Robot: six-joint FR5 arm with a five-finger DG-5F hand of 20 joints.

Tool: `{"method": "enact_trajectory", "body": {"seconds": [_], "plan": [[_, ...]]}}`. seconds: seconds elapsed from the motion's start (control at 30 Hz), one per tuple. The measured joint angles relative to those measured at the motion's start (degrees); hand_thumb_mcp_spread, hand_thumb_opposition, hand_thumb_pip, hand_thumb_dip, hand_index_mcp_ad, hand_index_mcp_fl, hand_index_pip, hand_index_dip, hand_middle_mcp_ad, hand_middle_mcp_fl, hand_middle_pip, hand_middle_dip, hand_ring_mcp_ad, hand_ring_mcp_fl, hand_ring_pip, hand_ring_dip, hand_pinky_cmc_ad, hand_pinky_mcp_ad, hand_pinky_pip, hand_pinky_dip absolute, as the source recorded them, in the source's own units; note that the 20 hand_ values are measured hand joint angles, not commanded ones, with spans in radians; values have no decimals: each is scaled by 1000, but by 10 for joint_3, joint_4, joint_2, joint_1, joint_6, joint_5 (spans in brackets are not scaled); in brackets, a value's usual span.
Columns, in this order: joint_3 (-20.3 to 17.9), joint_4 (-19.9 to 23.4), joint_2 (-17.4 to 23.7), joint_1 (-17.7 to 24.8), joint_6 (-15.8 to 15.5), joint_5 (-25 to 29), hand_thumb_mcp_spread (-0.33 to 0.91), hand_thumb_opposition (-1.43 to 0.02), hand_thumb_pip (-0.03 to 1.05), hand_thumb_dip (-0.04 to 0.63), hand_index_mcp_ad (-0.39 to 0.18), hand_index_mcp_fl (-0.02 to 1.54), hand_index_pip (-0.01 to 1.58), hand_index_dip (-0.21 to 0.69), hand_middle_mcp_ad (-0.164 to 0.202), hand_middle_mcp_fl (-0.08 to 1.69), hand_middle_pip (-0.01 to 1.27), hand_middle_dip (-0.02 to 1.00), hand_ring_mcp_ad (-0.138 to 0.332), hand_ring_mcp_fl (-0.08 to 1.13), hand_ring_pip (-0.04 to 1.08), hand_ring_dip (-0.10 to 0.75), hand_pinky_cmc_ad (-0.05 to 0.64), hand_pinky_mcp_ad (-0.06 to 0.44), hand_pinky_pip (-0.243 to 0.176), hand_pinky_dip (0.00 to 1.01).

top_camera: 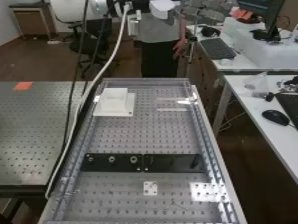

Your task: Grab the chopstick and place it in the clear container

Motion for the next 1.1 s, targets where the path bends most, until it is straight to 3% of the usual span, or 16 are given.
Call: {"method": "enact_trajectory", "body": {"seconds": [0.17, 0.37, 0.6, 0.7, 0.8, 1.1], "plan": [[-2, 2, 1, -1, 0, 18, 178, -681, 426, 5, -127, 40, 65, 187, 37, 5, 119, 185, 134, 12, 79, 101, 476, 316, -124, 162], [-4, 5, 4, -2, -2, -9, 178, -681, 422, 5, -127, 40, 65, 187, 37, 5, 120, 185, 134, 12, 79, 101, 476, 316, -124, 162], [-7, 4, 7, 2, -5, 3, 180, -681, 421, 5, -127, 37, 65, 171, 37, 5, 115, 152, 131, 12, 75, 79, 476, 316, -127, 148], [-9, 4, 8, 3, -5, 4, 182, -649, 354, 2, -127, 40, 65, 171, 37, 5, 115, 154, 131, 12, 75, 79, 476, 312, -126, 148], [-11, 6, 9, 3, -3, 1, 182, -653, 398, 3, -127, 37, 65, 169, 37, 5, 115, 154, 131, 12, 75, 79, 476, 312, -124, 148], [-17, 12, 12, 1, -1, -18, 180, -665, 400, 0, -134, 40, 65, 169, 33, 5, 115, 154, 131, 12, 73, 79, 476, 312, -124, 148]]}}
